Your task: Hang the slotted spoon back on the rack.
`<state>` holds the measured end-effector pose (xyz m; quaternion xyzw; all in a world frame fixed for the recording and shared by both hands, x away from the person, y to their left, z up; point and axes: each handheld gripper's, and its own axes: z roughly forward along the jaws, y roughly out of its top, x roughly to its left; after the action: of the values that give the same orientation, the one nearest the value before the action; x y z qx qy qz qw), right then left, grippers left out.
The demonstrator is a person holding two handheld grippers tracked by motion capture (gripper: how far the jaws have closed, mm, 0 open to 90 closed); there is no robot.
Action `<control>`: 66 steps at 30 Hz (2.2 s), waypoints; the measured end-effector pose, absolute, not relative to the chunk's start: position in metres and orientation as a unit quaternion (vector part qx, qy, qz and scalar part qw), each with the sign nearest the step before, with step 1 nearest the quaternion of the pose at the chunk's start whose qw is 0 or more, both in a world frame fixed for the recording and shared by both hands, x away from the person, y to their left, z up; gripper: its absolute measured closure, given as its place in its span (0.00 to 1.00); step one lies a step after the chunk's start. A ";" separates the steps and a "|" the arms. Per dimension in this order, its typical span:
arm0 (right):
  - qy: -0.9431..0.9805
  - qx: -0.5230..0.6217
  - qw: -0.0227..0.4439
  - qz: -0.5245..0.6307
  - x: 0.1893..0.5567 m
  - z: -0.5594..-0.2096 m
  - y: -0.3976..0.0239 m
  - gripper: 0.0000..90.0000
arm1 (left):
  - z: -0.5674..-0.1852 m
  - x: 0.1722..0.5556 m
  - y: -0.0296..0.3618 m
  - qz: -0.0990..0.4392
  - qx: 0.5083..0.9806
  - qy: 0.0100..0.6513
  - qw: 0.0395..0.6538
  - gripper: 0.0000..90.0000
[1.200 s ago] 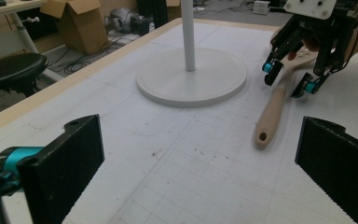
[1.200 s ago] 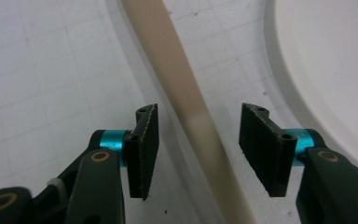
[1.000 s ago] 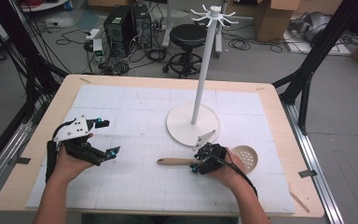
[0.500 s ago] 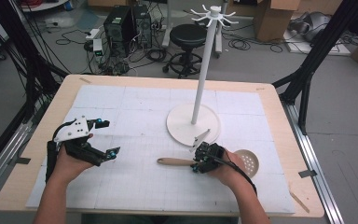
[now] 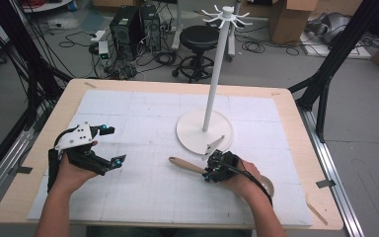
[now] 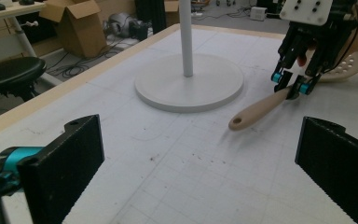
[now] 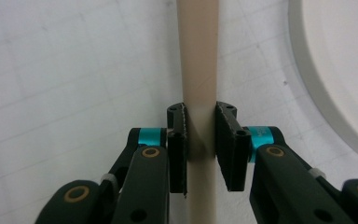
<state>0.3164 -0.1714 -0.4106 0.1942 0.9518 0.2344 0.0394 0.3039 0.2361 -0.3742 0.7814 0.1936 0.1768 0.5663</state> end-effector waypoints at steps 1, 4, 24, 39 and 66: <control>0.949 0.194 0.039 0.244 0.316 -0.408 -0.174 0.84 | -0.374 0.304 0.236 0.177 0.781 0.193 0.567 0.02; 0.935 0.198 0.040 0.290 0.315 -0.396 -0.188 0.84 | -0.373 0.304 0.237 0.178 0.781 0.192 0.567 0.02; 0.835 0.200 0.078 0.507 0.302 -0.336 -0.250 0.84 | -0.368 0.301 0.243 0.182 0.771 0.194 0.579 0.02; 0.813 0.205 0.098 0.536 0.307 -0.298 -0.269 0.84 | -0.364 0.298 0.249 0.187 0.763 0.197 0.587 0.02; 0.809 0.216 0.101 0.536 0.362 -0.226 -0.292 0.84 | -0.362 0.297 0.251 0.183 0.757 0.194 0.597 0.02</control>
<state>0.3617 -0.2918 -0.2255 0.2164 0.8095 0.5364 0.1009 0.2968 0.2506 -0.3615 0.7569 0.1938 0.1833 0.5966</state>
